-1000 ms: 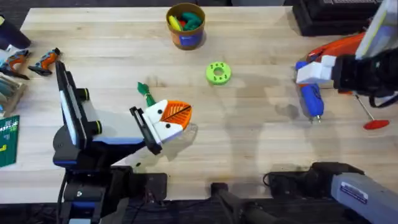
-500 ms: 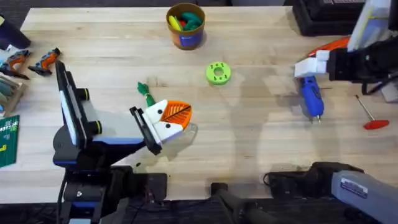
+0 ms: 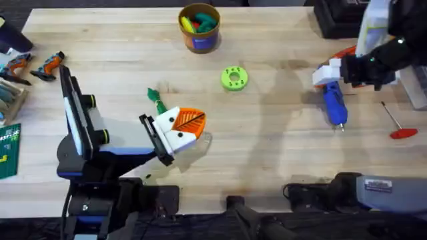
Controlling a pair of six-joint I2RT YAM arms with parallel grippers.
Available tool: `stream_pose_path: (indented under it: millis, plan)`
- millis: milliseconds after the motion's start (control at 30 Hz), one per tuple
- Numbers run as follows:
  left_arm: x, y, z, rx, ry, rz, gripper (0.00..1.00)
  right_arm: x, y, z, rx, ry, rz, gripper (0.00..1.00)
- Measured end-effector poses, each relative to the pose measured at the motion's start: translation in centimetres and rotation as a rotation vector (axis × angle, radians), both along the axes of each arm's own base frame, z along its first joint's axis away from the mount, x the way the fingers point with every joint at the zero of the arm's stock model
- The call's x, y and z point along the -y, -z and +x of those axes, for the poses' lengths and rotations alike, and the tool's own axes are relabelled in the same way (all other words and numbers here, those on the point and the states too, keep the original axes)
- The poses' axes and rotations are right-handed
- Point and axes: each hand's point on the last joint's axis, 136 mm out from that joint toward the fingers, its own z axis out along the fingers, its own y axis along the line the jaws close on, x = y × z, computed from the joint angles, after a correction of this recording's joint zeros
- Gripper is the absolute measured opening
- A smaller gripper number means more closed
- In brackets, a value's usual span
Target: Pick up the gripper from the table and insert it into the empty holder that is missing its gripper. Then pick up a screw, insert it into the mounting hole, and use the screwdriver to tighten it. Finally, clean up the table by picking up the vegetable and placing it into the bucket.
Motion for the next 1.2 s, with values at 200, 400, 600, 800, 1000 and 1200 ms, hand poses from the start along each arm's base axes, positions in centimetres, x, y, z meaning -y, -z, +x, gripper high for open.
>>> stream_pose_path:
  millis: [200,400,600,800,1000,1200]
  plan:
    - [0.0,0.0,0.0,0.000,0.000,0.000,0.007,1.0,1.9,2.3,-0.071,-0.012,-0.016,0.987]
    - [0.0,0.0,0.0,0.000,0.000,0.000,0.007,1.7,4.8,3.1,-0.129,-0.017,-0.012,0.987]
    - [0.0,0.0,0.0,0.000,0.000,0.000,0.007,2.7,6.7,3.9,-0.135,-0.006,-0.007,0.987]
    - [0.0,0.0,0.0,0.000,0.000,0.000,0.007,2.8,6.9,4.4,-0.138,-0.036,-0.003,0.941]
    - [0.0,0.0,0.0,0.000,0.000,0.000,0.007,2.3,6.9,4.4,-0.141,-0.063,0.011,0.481]
    - [0.0,0.0,0.0,0.000,0.000,0.000,0.007,2.9,7.2,4.4,-0.154,-0.058,-0.013,0.022]
